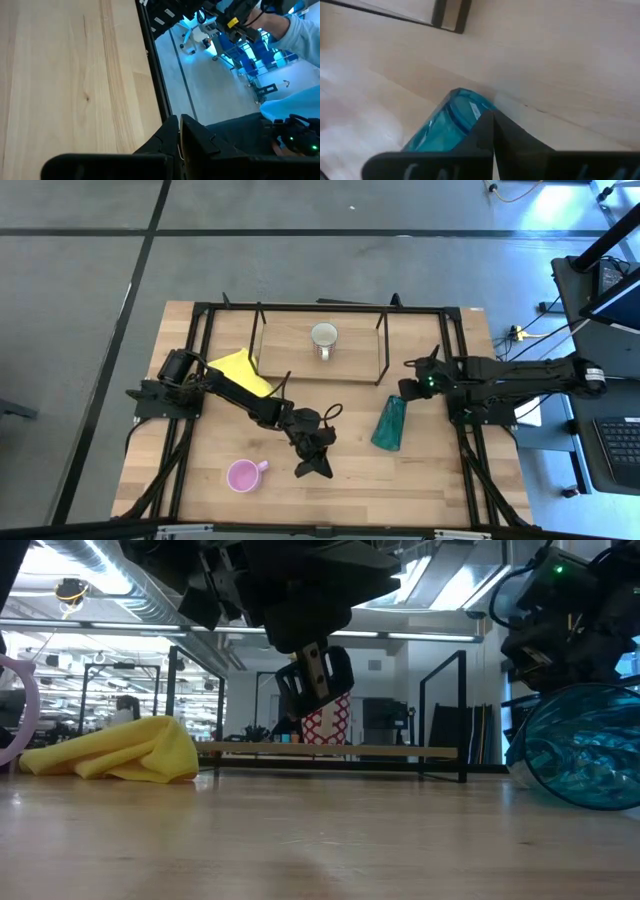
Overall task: Stack small to large cups/mugs on shelf
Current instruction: Put the blue cup on the shelf
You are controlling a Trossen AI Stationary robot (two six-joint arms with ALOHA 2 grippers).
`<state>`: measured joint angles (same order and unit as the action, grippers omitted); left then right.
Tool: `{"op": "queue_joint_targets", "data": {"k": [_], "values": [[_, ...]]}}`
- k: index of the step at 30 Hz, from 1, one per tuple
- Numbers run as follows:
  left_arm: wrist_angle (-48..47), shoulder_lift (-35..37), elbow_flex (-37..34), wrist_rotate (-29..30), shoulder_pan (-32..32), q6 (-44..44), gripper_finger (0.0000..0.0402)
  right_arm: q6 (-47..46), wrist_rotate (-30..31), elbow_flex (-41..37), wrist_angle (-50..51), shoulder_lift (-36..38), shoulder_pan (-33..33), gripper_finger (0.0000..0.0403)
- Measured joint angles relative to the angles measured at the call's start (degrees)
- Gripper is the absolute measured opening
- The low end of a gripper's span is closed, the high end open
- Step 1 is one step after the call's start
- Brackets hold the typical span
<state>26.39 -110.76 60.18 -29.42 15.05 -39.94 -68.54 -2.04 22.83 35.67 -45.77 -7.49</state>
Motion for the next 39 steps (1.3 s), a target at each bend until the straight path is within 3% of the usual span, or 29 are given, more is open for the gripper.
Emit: {"op": "queue_joint_targets", "data": {"k": [14,39], "values": [[0.00,0.00,0.00,-0.01,-0.02,0.01,0.0014,-4.75,0.39,0.00,-5.96,-6.78,7.72,0.0000],[-0.26,0.00,0.00,-1.11,0.00,0.04,0.0014,-18.81,-2.86,0.85,-17.34,-7.00,27.21,0.0004]]}}
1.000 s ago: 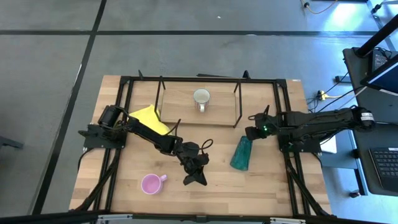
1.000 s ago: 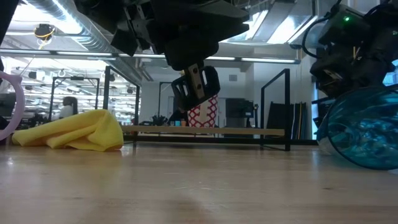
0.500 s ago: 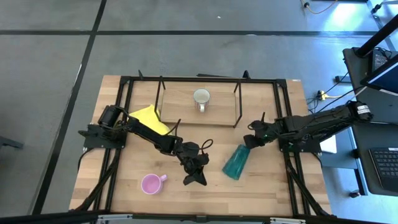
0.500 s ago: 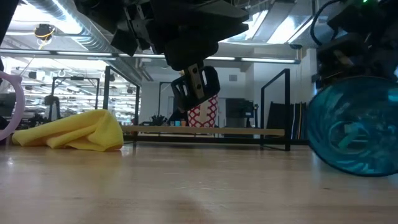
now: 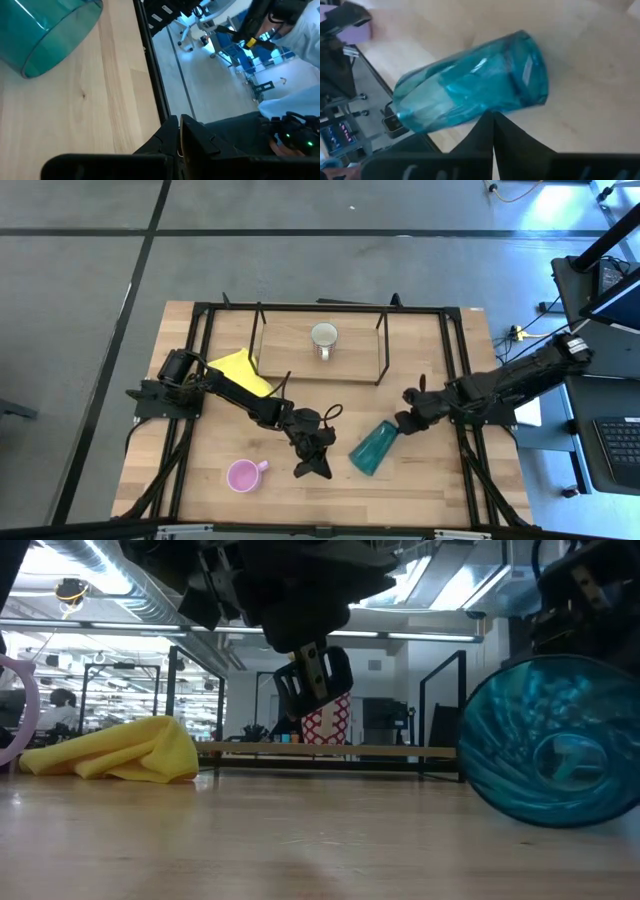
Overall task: Stack small to large cups/mugs on shelf
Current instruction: Put the blue cup on the shelf
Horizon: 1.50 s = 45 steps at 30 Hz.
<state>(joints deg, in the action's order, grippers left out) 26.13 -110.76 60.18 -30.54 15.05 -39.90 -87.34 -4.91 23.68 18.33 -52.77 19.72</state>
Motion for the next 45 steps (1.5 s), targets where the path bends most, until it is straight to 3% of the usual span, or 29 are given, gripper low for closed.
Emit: {"op": "queue_joint_targets", "data": {"k": [4,11,15,18,28,39,45], "values": [[-0.04,0.00,0.00,2.88,0.34,-0.46,0.0014,-2.30,3.55,1.39,1.43,0.00,2.49,0.0004],[-0.02,0.00,0.00,9.75,2.28,-3.50,0.0014,-10.43,13.62,4.16,14.65,-0.28,5.99,0.0002],[-0.02,0.00,0.00,16.64,3.36,-4.84,0.0014,-13.31,14.95,4.18,13.50,-2.31,6.43,0.0002],[0.01,0.00,0.00,18.63,3.49,-4.77,0.0014,-13.52,14.50,4.18,9.86,-5.08,6.43,0.0002],[3.21,0.00,0.04,18.73,3.54,-4.11,0.0002,-15.88,12.32,4.26,-0.37,-14.29,6.43,0.0001],[2.79,0.00,0.04,18.57,3.74,-3.46,0.0001,-14.18,12.64,4.43,-11.23,-18.01,6.41,0.0001],[2.84,0.00,0.04,18.99,3.72,-3.22,0.0001,-12.35,12.80,8.34,-10.50,-22.07,6.41,0.0000]]}}
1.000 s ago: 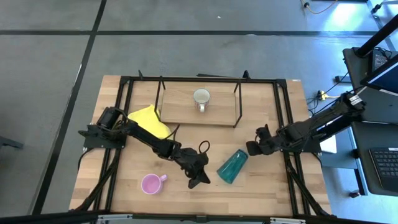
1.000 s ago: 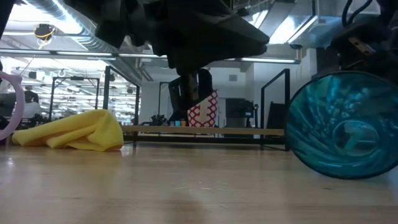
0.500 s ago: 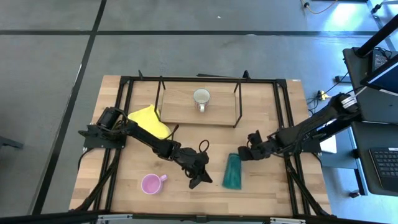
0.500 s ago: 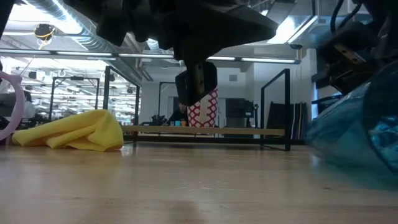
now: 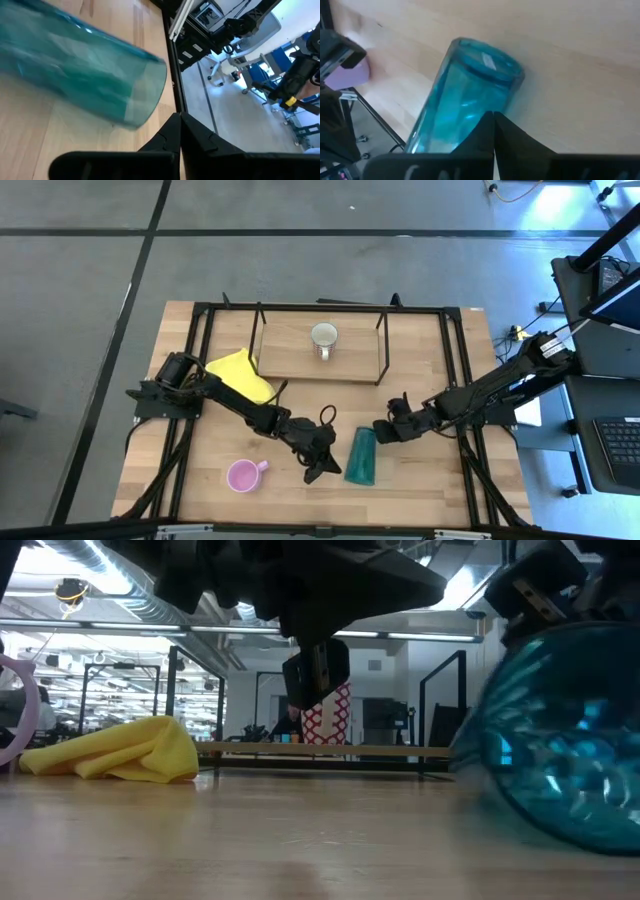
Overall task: Stack small to large cups/mugs on shelf
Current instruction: Put the blue cup on the shelf
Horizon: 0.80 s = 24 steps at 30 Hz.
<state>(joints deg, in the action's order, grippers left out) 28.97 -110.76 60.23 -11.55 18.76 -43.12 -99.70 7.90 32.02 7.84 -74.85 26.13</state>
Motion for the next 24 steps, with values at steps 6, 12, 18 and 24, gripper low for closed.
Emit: {"op": "queue_joint_targets", "data": {"k": [6,12,18,24], "values": [[0.30,0.00,0.00,-3.03,0.60,-1.32,0.0001,1.34,0.62,2.68,0.32,-2.36,0.00,0.0002],[0.27,0.00,0.00,-5.93,5.00,-3.16,0.0001,-0.50,6.19,4.44,5.67,-2.39,0.00,0.0002],[0.27,-0.45,0.00,-2.56,4.70,-2.03,0.0001,-2.02,10.35,5.60,9.03,-2.39,-1.22,0.0001],[0.37,-5.53,-0.05,-0.43,4.59,-4.65,0.0000,-0.94,10.94,5.65,4.54,-2.39,-2.03,0.0001]]}}
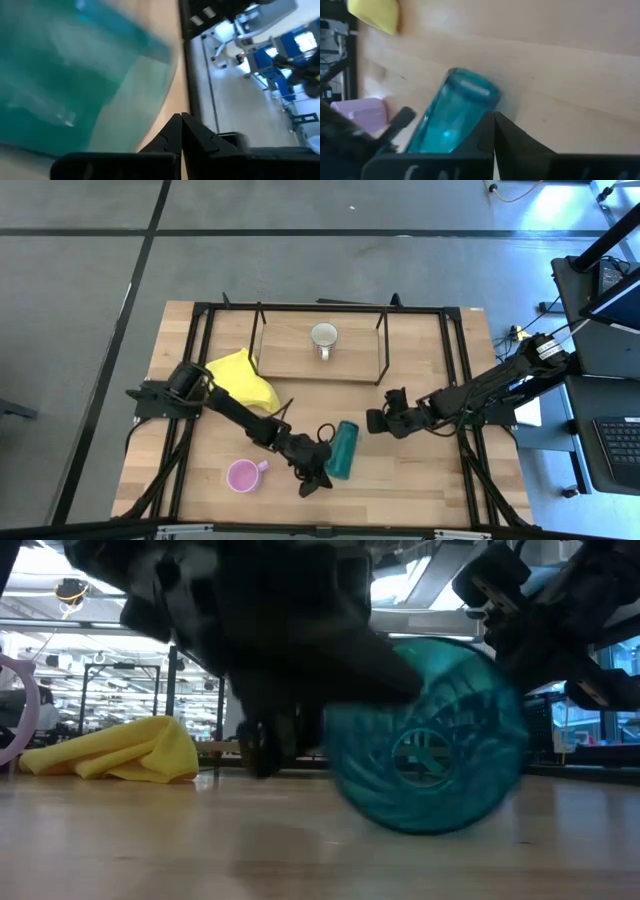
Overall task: Stack small to large cups/mugs on shelf
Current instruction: Put the blue cup on the shelf
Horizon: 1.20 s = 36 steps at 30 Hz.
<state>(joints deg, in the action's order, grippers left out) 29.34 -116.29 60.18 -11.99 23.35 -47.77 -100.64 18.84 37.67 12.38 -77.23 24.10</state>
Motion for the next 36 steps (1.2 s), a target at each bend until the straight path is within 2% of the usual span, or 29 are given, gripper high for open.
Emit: {"op": "queue_joint_targets", "data": {"k": [8,15,21,29,36], "values": [[-0.19,-1.44,0.01,4.27,-0.33,-0.15,0.0000,0.02,1.21,0.00,-3.12,0.00,0.02,0.0000],[-0.34,-1.31,0.01,4.81,-1.40,-0.15,0.0000,0.00,0.74,0.00,-3.95,-1.07,0.11,0.0000],[-0.55,-1.31,0.01,5.97,-2.07,-0.15,0.0000,-0.02,-5.02,0.21,-10.78,-6.69,0.37,0.0000],[-0.56,-1.29,0.01,5.96,-2.47,-1.10,0.0000,0.21,-7.22,5.03,-10.93,-14.42,2.01,0.0000],[1.25,-1.28,0.01,5.94,-1.97,-2.99,0.0000,3.26,-8.54,7.68,-11.00,-16.11,1.87,0.0000]]}}
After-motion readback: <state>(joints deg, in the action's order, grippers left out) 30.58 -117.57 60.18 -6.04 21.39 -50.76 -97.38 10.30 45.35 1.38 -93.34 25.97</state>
